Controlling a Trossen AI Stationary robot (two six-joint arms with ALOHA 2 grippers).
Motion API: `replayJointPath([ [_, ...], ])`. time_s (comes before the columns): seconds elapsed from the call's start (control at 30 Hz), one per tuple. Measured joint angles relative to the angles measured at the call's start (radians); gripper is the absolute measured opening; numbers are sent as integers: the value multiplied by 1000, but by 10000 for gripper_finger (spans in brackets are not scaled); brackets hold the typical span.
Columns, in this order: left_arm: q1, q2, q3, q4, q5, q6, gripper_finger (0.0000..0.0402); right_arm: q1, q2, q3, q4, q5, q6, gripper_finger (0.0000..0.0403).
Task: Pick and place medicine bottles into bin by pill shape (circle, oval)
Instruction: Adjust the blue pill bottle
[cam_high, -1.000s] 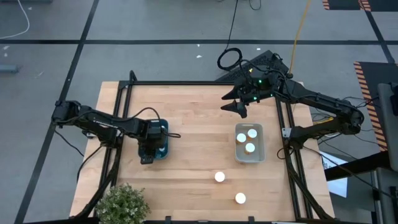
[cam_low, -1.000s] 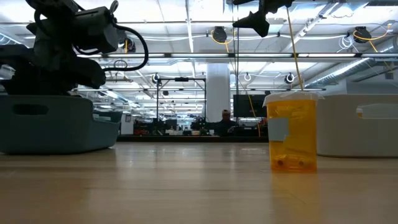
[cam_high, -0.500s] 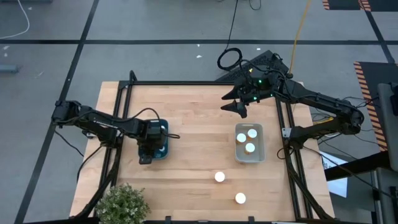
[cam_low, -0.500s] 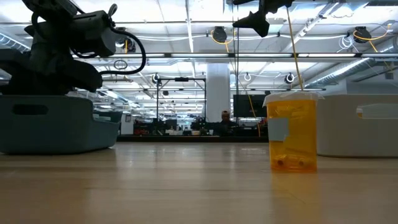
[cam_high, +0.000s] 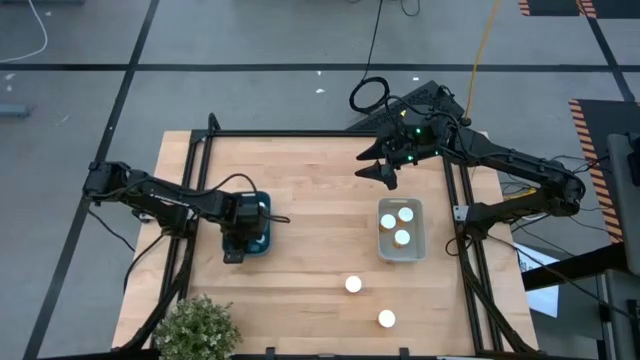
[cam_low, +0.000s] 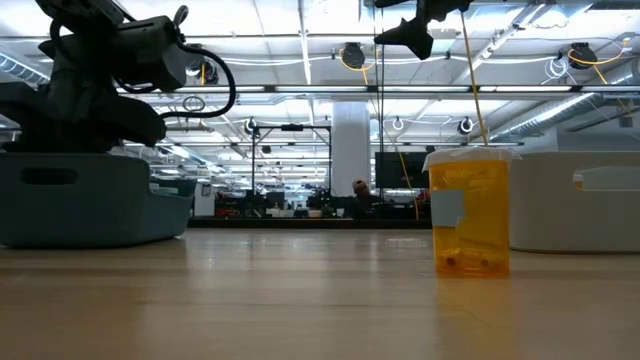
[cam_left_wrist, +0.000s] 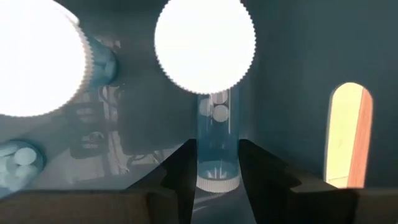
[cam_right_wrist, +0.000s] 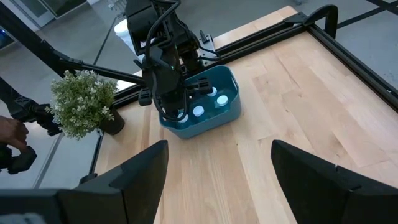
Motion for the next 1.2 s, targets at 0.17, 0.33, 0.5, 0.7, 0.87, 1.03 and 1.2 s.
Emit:
replayJointPath([
  [0.17, 0, 37, 0, 2, -7, 4, 134, 0, 0, 0, 0, 0, 0, 276],
  [0.33, -1, 80, 4, 1, -22, 0, 162, 0, 0, 0, 0, 0, 0, 276],
  [0.5, 0, 72, 3, 0, -20, -1, 152, 0, 0, 0, 0, 0, 0, 276],
  [0.7, 0, 62, 10, -9, -5, -7, 109, 0, 0, 0, 0, 0, 0, 276],
  [0.87, 0, 61, 12, -13, 0, -23, 107, 0, 0, 0, 0, 0, 0, 276],
  [1.03, 0, 61, 13, -43, 4, -45, 120, 0, 0, 0, 0, 0, 0, 276],
  [1.2, 0, 62, 42, -95, 15, -54, 110, 0, 0, 0, 0, 0, -1, 276],
])
